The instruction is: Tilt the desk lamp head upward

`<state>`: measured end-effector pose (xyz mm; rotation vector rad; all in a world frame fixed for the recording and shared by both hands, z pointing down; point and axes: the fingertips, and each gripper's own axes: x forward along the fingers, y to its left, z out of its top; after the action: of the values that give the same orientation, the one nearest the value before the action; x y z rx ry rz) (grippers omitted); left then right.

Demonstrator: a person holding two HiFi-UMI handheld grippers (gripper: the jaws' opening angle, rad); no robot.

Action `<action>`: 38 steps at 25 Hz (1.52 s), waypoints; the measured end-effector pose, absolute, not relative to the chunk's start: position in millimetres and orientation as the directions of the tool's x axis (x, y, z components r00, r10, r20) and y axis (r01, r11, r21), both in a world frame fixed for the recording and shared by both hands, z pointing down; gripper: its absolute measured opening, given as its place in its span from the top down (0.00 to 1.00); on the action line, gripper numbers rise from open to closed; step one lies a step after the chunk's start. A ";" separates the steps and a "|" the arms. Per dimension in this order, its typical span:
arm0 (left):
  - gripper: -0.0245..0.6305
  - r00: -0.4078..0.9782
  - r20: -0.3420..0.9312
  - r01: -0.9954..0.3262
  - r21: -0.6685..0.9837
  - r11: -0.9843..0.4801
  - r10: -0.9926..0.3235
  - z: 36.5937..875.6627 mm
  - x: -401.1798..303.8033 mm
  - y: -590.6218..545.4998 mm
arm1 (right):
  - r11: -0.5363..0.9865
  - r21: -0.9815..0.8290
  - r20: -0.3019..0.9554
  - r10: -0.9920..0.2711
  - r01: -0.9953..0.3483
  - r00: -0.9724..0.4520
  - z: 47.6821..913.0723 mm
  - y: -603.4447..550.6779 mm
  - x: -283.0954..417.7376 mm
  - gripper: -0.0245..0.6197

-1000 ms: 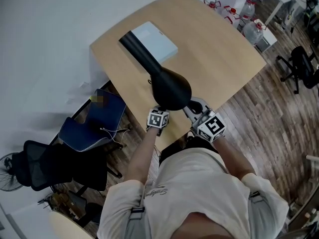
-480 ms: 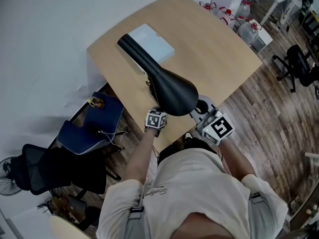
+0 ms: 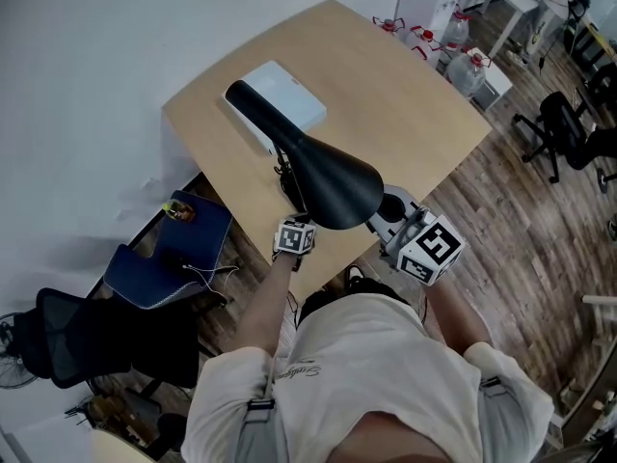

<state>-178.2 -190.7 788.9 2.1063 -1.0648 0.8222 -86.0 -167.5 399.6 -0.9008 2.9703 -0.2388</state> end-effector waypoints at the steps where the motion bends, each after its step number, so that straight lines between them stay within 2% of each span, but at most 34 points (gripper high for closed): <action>1: 0.94 0.476 0.758 -0.843 0.249 -0.477 -0.445 789.1 -178.1 -190.1 | 0.821 -0.162 0.021 -0.552 -0.547 -0.834 394.8 -166.6 -85.4 0.97; 23: 0.94 0.430 0.802 -0.841 0.189 -0.506 -0.415 792.7 -175.5 -189.5 | 0.869 -0.136 0.067 -0.471 -0.476 -0.880 315.3 -159.3 -91.5 0.97; 38: 0.94 0.419 0.818 -0.832 0.173 -0.527 -0.394 791.6 -174.8 -192.2 | 0.898 -0.014 0.074 -0.438 -0.440 -0.896 275.5 -162.5 -105.4 0.97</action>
<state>-174.8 -192.2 791.6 2.1040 -1.0339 0.9958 -105.4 -162.5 275.5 -0.7250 3.1275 -0.0489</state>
